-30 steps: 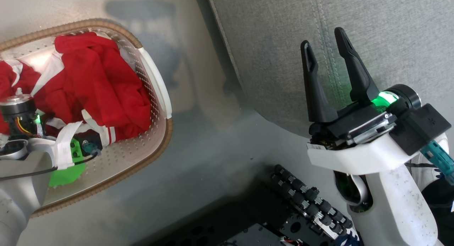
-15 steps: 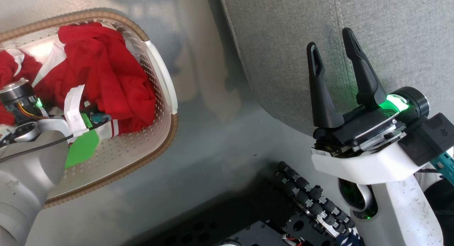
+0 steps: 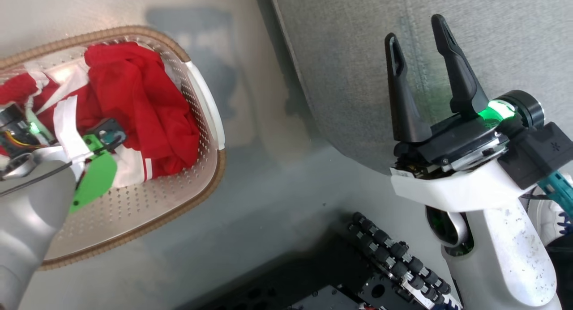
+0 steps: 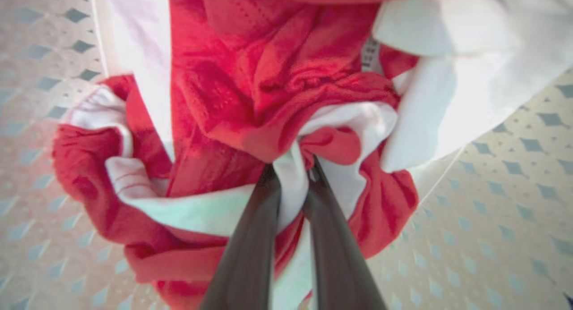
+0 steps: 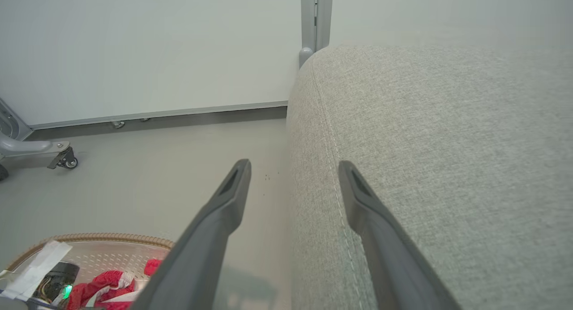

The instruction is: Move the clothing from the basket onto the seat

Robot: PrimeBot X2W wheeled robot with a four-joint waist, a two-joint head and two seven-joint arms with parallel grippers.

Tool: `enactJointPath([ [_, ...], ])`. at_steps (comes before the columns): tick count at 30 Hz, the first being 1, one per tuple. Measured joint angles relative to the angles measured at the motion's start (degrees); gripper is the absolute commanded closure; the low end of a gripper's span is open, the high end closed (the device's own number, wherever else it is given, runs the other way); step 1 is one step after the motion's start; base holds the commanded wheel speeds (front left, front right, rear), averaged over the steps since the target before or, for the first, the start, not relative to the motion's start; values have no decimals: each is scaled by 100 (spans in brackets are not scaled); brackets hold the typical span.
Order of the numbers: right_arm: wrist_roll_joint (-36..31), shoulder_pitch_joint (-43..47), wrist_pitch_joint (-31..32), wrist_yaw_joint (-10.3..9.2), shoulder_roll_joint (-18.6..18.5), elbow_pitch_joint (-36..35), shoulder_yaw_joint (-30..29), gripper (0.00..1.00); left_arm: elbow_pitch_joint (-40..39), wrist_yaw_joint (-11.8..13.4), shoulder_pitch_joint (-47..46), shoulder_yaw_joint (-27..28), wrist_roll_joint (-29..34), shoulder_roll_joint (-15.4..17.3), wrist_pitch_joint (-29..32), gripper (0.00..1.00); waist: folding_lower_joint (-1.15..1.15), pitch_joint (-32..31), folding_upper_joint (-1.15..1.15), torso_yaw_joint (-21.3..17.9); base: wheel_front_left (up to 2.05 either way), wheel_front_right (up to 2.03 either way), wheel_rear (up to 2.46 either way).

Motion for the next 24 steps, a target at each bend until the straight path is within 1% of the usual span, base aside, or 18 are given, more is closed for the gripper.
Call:
enactJointPath([
  [5,-330,79,1,0,1,265,-169,0,-98,0,163,0,-601,-259,-291,100,0,-365,0,61,0,0,0],
  [11,-691,332,1,0,9,599,-215,0,11,0,555,169,-1312,-509,-972,100,0,-1027,0,243,0,0,0],
  [15,-816,564,0,1,11,772,-294,0,144,0,889,375,-1682,-681,-1535,100,0,-1613,0,431,0,0,0],
  [20,-902,871,1,1,10,911,-348,0,230,24,1278,768,-2146,-886,-2315,100,0,-2396,0,692,0,0,0],
  [24,-955,1084,0,1,10,992,-349,0,172,25,1569,1165,-2576,-1070,-2682,100,0,-2980,0,904,0,0,0],
])
